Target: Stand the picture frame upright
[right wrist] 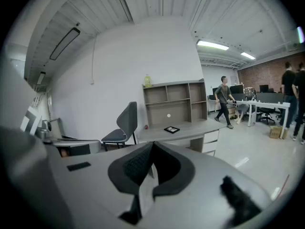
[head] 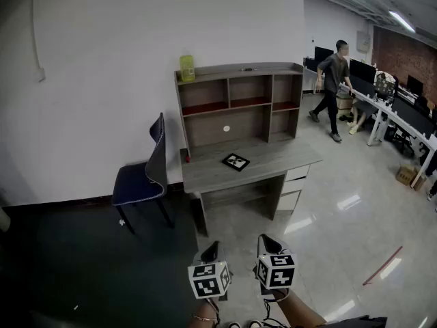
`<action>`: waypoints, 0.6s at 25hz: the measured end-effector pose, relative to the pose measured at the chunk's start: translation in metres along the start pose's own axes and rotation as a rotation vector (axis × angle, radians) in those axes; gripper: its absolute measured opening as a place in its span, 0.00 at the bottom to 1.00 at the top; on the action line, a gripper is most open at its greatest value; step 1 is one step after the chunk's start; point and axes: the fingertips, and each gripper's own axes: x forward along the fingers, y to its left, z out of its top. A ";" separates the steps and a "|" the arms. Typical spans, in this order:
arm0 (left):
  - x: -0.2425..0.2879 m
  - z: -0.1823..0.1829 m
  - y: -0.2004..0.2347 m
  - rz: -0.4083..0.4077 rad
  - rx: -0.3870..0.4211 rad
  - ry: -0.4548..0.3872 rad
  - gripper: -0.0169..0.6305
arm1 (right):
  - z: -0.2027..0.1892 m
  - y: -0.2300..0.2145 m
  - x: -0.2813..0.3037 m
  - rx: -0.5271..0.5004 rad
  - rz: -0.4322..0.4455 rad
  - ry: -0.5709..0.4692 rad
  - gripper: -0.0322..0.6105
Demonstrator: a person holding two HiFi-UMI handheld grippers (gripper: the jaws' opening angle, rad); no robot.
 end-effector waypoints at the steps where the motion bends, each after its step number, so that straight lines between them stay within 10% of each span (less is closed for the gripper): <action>1: 0.000 0.000 0.001 0.000 0.000 -0.001 0.04 | 0.001 0.001 0.000 -0.001 0.000 -0.002 0.10; 15: 0.004 0.004 0.021 -0.011 0.013 0.004 0.04 | -0.004 0.013 0.011 0.061 -0.001 -0.008 0.10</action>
